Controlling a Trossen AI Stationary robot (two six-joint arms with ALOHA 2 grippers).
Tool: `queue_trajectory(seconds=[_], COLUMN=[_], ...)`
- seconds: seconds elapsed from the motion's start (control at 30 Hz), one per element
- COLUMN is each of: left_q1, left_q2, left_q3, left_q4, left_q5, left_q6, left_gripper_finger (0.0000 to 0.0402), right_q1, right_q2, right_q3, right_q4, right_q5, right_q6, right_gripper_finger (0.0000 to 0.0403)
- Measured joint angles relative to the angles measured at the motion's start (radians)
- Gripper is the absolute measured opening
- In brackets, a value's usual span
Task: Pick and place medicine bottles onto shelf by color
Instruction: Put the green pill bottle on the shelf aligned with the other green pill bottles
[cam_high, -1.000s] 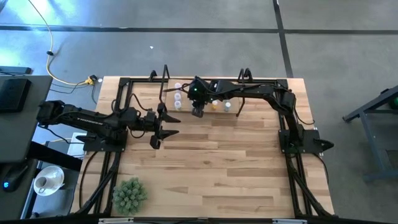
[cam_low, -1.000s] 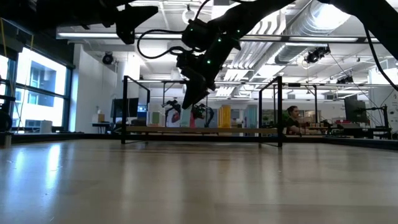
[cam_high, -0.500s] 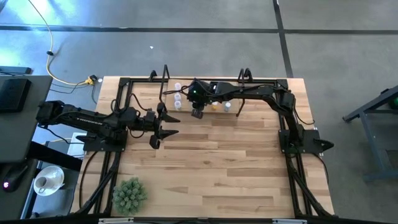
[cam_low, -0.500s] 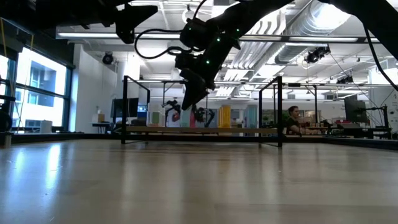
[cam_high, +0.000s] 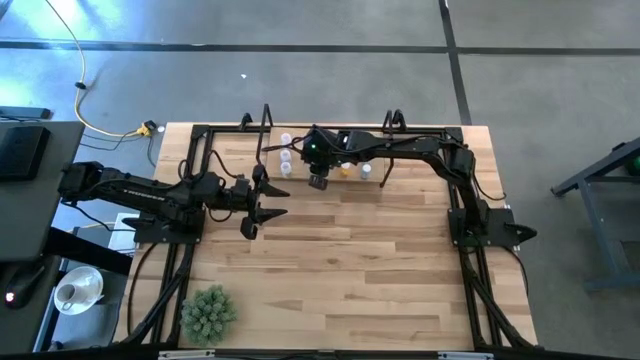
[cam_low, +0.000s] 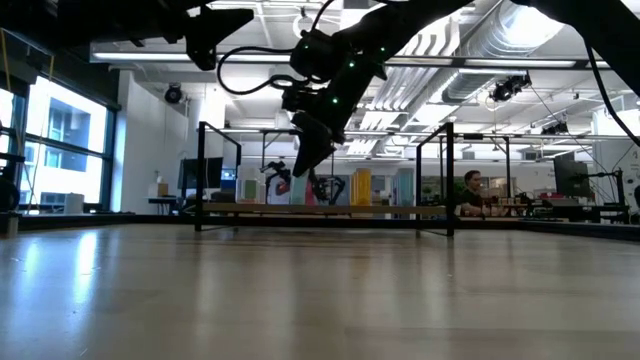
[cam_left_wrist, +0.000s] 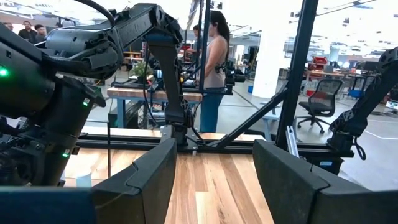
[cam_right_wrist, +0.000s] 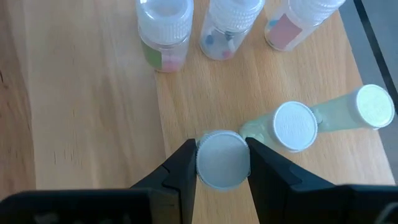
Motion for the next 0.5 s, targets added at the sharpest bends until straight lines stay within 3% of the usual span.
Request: queue_trajectory(seconds=[0.5], left_q1=[0.000], left_q2=[0.000], left_q3=[0.000], left_q4=[0.000], left_q5=[0.000], left_q6=[0.000], left_gripper_finger=[0.0202], right_q1=[0.012], right_q2=[0.000], right_q3=[0.000], right_q4=[0.000], right_q5=[0.025], right_q6=[-0.018], right_gripper_finger=[0.0103])
